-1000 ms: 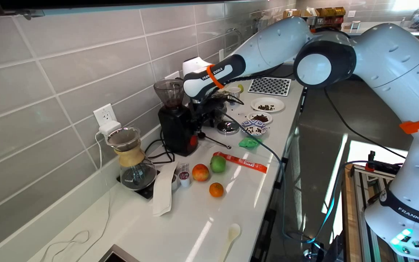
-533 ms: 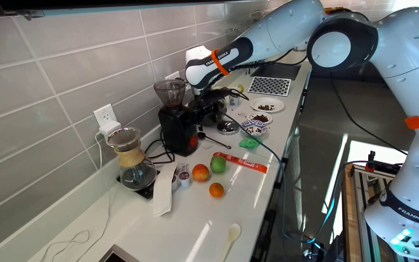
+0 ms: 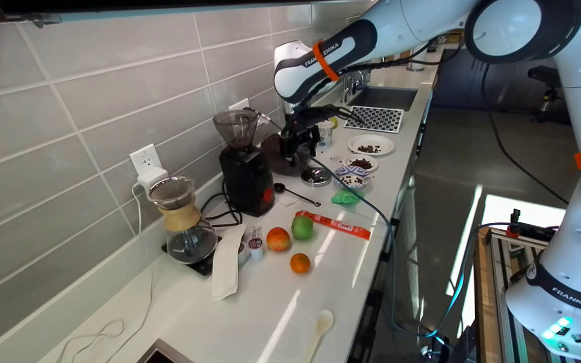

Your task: Use the black ladle to take some coffee beans from the glass container and place them in the black and white bowl.

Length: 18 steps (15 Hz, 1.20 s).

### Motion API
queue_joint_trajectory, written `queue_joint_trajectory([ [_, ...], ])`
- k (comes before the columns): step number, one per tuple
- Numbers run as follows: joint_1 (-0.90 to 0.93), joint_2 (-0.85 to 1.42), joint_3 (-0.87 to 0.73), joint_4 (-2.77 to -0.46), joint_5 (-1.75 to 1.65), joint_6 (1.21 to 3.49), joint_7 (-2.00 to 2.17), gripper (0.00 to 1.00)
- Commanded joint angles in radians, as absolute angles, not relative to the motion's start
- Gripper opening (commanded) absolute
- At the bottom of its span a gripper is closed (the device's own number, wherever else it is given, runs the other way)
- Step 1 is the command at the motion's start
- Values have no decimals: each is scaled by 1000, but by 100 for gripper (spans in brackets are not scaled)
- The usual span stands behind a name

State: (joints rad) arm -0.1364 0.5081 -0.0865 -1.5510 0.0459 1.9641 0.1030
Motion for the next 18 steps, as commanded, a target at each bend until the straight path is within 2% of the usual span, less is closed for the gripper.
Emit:
queue_joint_trajectory([
  [1, -136, 380, -96, -1713, 41, 2029, 69, 100],
  [11, -133, 207, -139, -1925, -20, 2153, 81, 100],
  [12, -137, 260, -131, -1846, 6, 2101, 74, 100],
  [18, -137, 255, -131, -1851, 4, 2105, 74, 100],
])
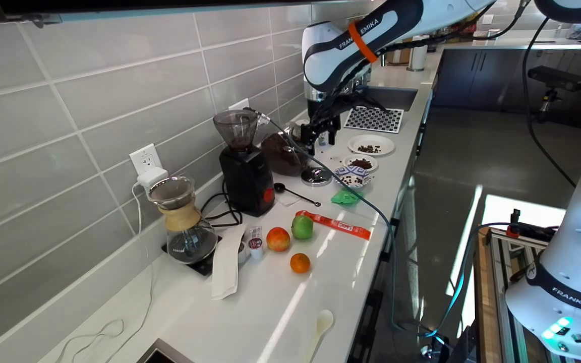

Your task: Use the black ladle to take some coffee beans from the glass container and place them in the black and white bowl.

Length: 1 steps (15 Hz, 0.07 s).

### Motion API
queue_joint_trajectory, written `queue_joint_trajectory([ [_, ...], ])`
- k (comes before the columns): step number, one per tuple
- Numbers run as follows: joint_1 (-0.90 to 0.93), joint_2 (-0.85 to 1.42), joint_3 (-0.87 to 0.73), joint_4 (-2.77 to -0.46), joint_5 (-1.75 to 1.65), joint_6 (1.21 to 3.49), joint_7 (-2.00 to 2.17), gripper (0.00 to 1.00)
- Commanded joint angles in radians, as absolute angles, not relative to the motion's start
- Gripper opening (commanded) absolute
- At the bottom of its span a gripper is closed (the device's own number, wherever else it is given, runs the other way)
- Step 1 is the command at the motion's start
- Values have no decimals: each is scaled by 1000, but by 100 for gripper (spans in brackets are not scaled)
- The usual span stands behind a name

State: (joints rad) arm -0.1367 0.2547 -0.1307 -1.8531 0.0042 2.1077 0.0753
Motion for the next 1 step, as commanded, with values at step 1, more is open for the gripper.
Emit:
queue_joint_trajectory([
  [1, -137, 255, -131, -1850, 4, 2105, 74, 100],
])
